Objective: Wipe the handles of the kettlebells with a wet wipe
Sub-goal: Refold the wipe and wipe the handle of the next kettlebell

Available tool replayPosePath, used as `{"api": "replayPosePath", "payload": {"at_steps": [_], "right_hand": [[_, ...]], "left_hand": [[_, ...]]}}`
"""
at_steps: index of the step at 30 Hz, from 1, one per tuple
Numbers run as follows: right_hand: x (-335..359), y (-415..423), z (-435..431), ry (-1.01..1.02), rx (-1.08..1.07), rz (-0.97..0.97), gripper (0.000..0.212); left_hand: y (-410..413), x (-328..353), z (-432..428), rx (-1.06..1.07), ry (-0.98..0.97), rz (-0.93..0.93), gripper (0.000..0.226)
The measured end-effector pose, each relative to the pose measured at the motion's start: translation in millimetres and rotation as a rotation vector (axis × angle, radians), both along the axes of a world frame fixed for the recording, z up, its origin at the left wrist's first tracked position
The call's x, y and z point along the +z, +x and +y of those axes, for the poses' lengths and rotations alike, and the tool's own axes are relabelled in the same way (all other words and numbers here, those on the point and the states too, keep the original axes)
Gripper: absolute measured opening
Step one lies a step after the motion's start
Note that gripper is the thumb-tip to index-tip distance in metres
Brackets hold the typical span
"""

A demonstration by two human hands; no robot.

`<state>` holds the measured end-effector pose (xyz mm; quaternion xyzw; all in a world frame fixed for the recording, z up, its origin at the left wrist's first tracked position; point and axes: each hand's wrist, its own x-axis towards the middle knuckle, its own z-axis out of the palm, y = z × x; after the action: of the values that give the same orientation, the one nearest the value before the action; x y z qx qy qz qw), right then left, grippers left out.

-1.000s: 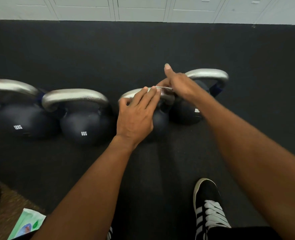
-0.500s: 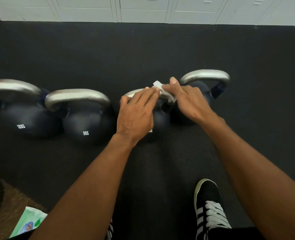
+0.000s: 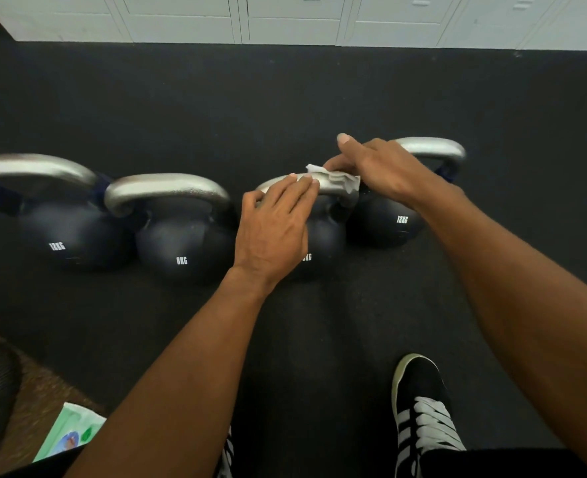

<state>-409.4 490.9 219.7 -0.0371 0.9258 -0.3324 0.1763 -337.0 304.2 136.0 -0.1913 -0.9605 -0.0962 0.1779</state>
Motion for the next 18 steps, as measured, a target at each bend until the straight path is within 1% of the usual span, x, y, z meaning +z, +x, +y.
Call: {"api": "replayPosePath", "payload": {"at_steps": [3,6,9,11,14,16,18], "right_hand": [[5,-19,-3,-0.013,-0.013,-0.113,0.062],[-2,-41,-18,-0.057,-0.006,-0.367,0.067],[-9,-56,-30,0.002,0.114,-0.649,0.074],[-13,-65,-36,0.029,0.215,-0.787,0.08],[-19,-74,-36,0.061,0.303,-0.839,0.083],[-22,-76,-30,0.042,0.289,-0.775,0.08],[-20,-74,-18,-0.045,0.212,-0.673,0.077]], "left_hand": [[0,-4,2,0.016,0.009,0.02,0.054],[1,-5,5,0.033,-0.004,0.045,0.054],[1,-9,7,0.036,-0.028,0.074,0.056],[1,-11,6,0.031,-0.037,0.1,0.057],[-1,-13,5,0.028,-0.045,0.119,0.058],[-1,-13,5,0.027,-0.028,0.124,0.057],[-1,-14,5,0.024,-0.007,0.135,0.055]]}}
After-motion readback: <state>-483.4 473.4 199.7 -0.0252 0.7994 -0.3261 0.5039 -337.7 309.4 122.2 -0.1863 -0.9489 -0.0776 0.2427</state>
